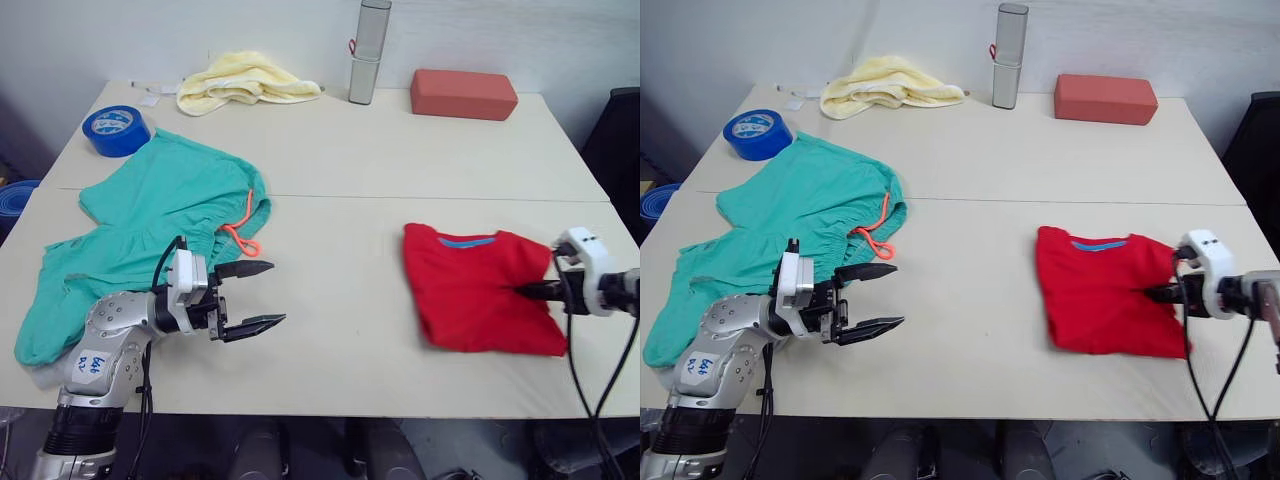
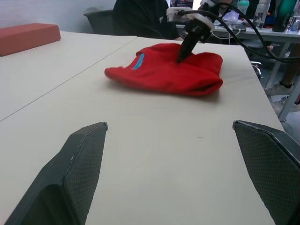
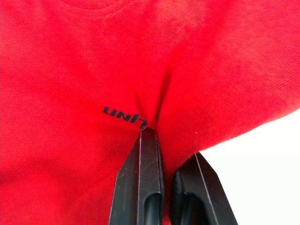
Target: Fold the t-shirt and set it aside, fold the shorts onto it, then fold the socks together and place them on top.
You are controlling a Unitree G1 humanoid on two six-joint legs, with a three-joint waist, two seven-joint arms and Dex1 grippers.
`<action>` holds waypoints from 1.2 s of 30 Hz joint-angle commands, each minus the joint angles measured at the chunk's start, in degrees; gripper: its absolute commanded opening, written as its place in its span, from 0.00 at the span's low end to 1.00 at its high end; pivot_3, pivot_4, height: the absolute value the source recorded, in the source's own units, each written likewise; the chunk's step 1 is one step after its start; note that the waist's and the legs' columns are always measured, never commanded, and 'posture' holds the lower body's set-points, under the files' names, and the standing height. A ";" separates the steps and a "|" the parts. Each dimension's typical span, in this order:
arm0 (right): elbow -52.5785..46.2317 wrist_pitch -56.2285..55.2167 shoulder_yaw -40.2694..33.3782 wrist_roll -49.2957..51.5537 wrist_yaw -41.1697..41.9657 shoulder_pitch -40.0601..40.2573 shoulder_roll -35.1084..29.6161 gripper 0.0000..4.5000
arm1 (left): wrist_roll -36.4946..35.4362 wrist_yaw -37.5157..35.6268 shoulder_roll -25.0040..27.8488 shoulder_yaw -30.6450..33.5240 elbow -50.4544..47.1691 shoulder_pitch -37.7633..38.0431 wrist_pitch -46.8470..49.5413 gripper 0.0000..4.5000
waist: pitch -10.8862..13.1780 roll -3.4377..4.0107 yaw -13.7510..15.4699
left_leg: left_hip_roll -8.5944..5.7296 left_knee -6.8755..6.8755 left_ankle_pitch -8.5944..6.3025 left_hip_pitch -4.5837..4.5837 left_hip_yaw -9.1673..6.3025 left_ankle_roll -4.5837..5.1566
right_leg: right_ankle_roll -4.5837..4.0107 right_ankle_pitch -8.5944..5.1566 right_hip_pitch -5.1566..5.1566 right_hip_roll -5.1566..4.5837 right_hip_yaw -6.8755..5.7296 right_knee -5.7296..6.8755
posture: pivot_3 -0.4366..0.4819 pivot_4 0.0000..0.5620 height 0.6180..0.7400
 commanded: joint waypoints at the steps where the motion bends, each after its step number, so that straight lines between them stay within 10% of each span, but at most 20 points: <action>1: 8.17 -8.98 1.79 -6.66 1.55 -2.24 -1.52 0.00 | -0.65 -0.45 0.47 0.68 -0.89 -0.42 -0.53 1.00 | 0.00 0.02 -0.07 | 0.01 0.00 0.00 0.02 0.05 -0.01 | 0.01 0.00 -0.01 0.02 0.00 0.02 | 0.48 0.27 1.00; 13: 22.59 -17.01 0.48 -14.01 -0.85 -11.43 2.29 0.00 | -0.87 -0.54 1.06 1.17 -1.69 -0.44 0.34 1.00 | 0.04 0.07 -0.36 | 0.07 0.08 0.02 0.17 0.29 -0.05 | 0.07 0.07 -0.01 0.09 0.13 0.09 | 0.48 0.27 1.00; 24: 21.90 -24.50 -8.88 -10.69 1.18 -7.38 -3.75 0.78 | -1.13 -1.46 2.12 1.29 -0.81 -1.08 0.67 1.00 | 0.06 0.45 -0.11 | 0.06 0.06 0.01 0.16 0.35 -0.05 | 0.07 0.07 -0.04 0.08 0.16 0.07 | 0.48 0.27 1.00; 31: 20.83 -33.17 -17.75 -5.55 3.91 -5.82 -4.06 0.78 | -1.57 -1.47 2.60 1.85 -1.22 -0.42 1.48 1.00 | 0.05 0.50 -0.70 | 0.10 0.07 0.01 0.27 0.49 -0.06 | 0.10 0.09 -0.02 0.19 0.29 0.12 | 0.48 0.27 1.00; 36: 2.70 -32.61 -21.19 2.52 8.60 2.14 5.83 0.78 | -3.27 1.00 2.93 4.62 -4.59 2.60 3.11 1.00 | 0.04 0.42 -1.56 | 0.20 0.05 0.04 0.40 0.51 -0.11 | 0.12 0.10 0.08 0.26 0.35 0.14 | 0.48 0.27 1.00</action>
